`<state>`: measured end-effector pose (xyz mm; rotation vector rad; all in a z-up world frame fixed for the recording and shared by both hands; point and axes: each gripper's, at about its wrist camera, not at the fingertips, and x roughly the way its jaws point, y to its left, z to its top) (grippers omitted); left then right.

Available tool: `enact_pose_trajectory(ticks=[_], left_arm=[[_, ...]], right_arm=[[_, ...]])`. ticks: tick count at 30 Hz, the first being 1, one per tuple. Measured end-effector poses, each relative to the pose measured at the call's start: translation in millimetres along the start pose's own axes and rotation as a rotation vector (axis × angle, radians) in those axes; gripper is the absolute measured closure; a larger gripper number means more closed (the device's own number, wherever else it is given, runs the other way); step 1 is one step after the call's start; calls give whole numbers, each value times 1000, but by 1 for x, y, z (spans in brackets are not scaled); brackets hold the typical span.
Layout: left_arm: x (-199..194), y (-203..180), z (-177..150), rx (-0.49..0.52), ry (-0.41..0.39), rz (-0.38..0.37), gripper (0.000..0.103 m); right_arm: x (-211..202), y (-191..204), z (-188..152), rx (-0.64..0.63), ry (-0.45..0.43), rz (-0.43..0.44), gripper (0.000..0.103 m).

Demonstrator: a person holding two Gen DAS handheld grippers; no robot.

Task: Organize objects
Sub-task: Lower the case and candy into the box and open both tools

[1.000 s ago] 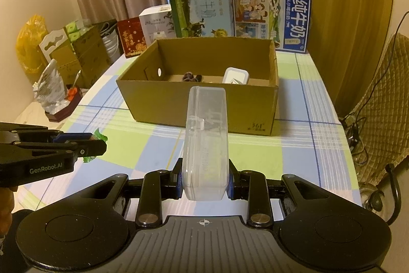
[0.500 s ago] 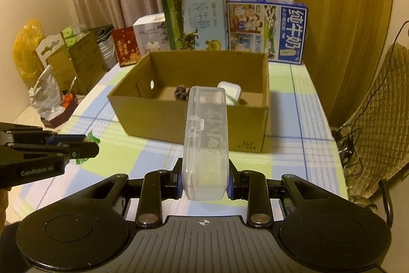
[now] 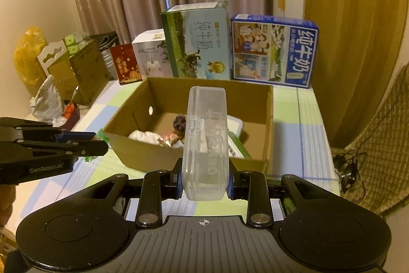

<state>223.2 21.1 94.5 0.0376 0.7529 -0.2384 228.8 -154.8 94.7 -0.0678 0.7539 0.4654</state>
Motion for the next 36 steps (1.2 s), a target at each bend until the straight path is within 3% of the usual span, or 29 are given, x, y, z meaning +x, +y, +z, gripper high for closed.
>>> enact_pose_trajectory(ticks=[13, 36], left_arm=[[46, 33, 40, -12, 30, 20, 87], [128, 66, 58, -19, 80, 27, 87]], right_arm=[[58, -4, 46, 20, 43, 52, 75], [147, -27, 63, 64, 121, 55, 75]])
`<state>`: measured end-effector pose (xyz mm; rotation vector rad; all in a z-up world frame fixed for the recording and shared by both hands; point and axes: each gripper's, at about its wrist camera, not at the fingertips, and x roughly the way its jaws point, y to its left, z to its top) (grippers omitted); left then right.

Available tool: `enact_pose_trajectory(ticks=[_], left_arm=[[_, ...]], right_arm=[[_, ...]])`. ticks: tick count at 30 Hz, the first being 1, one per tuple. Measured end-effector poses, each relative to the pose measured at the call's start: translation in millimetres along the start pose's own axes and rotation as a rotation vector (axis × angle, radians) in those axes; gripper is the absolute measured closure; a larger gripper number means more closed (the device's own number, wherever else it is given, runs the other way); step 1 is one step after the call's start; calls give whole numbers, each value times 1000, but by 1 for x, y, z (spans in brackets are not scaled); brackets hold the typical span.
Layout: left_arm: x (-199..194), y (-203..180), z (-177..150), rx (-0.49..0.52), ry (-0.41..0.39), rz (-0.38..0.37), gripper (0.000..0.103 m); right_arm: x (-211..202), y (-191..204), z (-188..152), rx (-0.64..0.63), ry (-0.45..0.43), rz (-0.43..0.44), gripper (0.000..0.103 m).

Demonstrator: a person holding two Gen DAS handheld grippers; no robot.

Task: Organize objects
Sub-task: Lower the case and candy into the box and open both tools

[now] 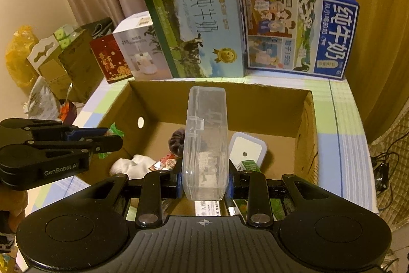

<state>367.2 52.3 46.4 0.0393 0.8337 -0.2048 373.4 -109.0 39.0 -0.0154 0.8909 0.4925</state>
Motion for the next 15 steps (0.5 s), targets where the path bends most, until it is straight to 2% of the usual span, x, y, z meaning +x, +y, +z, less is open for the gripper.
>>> enact_pose_trajectory(ticks=[8, 11, 15], left_arm=[[22, 7, 2, -8, 6, 9, 86], [27, 11, 2, -19, 7, 36, 68], [29, 15, 0, -16, 13, 32, 68]], right_arm=[[17, -7, 3, 16, 12, -10, 75], [21, -8, 2, 16, 20, -13, 75], [25, -8, 1, 15, 29, -15, 75]])
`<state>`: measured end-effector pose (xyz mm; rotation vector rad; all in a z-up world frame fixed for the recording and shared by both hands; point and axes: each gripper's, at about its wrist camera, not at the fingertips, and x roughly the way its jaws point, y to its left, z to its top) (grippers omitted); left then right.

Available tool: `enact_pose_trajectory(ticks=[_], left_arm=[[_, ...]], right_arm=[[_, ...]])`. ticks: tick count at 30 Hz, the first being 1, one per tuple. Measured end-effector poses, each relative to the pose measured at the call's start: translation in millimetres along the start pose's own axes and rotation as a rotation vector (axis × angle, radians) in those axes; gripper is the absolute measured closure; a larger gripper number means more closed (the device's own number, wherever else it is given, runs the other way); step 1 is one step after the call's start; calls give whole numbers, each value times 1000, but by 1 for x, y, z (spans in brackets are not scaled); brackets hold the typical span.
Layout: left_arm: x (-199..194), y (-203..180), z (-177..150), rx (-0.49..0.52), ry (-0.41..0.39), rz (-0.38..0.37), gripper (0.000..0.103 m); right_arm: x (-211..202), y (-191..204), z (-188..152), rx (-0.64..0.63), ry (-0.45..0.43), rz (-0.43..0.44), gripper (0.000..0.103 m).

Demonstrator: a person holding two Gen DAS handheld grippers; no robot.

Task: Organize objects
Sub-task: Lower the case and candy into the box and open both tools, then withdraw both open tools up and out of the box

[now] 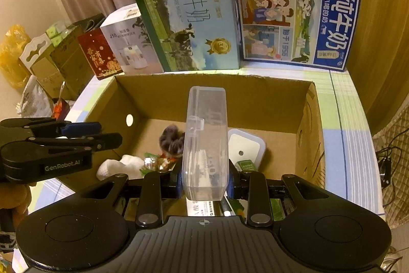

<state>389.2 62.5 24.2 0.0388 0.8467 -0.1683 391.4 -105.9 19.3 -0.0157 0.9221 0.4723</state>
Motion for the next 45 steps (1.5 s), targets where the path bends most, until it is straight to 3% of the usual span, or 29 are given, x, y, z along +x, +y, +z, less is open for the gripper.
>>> enact_pose_trajectory(ticks=[7, 11, 12, 13, 15, 22, 27, 33, 36, 45], left_arm=[[-6, 8, -4, -4, -6, 3, 68], [-13, 15, -7, -15, -13, 7, 68], [-15, 16, -8, -17, -14, 9, 68], [-17, 17, -9, -19, -15, 12, 67], [-21, 20, -12, -30, -20, 11, 62], [-38, 18, -25, -38, -34, -3, 51], [-61, 9, -36, -47, -62, 4, 26], [-101, -2, -52, -63, -103, 16, 6], [-123, -9, -64, -63, -119, 21, 1], [-184, -41, -106, -99, -123, 47, 1]], right_arm=[[9, 6, 1, 1, 8, 13, 75], [14, 8, 8, 27, -44, 39, 75], [16, 6, 10, 40, -58, 56, 69], [18, 4, 11, 54, -61, 66, 48], [18, 0, 13, 80, -67, 66, 34], [0, -2, -3, 64, -69, 28, 34], [-24, 5, -23, 43, -73, 8, 28], [-64, 12, -52, 48, -82, -5, 15], [-87, 15, -67, 45, -92, -20, 9], [-152, 24, -114, 53, -100, -57, 2]])
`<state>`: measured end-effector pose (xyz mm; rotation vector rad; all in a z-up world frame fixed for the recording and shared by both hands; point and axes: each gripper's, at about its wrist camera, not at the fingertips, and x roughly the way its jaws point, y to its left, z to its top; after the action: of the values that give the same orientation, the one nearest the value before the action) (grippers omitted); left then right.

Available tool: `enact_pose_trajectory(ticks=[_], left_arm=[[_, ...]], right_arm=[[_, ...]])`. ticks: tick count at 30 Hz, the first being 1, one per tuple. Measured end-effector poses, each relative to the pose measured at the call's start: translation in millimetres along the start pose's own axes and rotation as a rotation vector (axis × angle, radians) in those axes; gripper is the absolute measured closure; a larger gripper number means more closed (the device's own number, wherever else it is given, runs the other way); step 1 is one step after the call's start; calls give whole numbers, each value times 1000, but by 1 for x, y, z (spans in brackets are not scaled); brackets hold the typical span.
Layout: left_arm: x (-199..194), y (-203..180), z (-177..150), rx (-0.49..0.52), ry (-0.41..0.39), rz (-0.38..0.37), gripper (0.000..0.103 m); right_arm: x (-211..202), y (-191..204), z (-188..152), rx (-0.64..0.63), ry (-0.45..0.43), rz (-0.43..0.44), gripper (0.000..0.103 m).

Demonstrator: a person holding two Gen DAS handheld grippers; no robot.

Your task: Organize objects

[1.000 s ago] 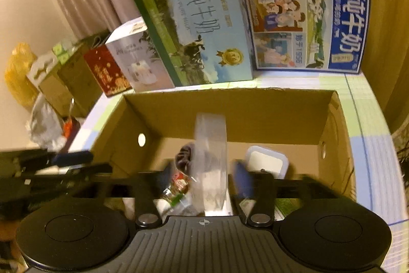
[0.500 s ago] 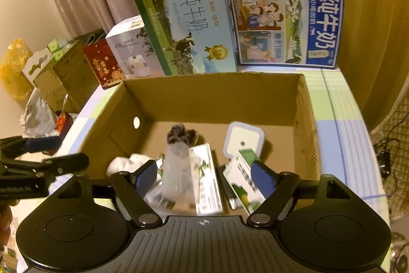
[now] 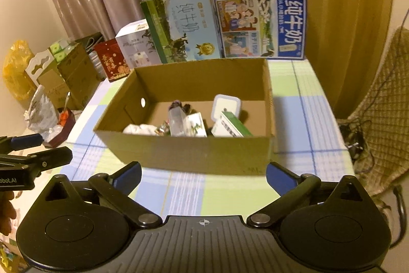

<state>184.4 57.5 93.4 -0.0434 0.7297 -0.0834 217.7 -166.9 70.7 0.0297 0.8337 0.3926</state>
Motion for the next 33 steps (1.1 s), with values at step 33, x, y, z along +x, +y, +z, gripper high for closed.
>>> enact_pose_trajectory(ticks=[33], left_arm=[[-100, -29, -82, -47, 19, 111, 1]], right_arm=[[-102, 10, -86, 25, -41, -43, 2]])
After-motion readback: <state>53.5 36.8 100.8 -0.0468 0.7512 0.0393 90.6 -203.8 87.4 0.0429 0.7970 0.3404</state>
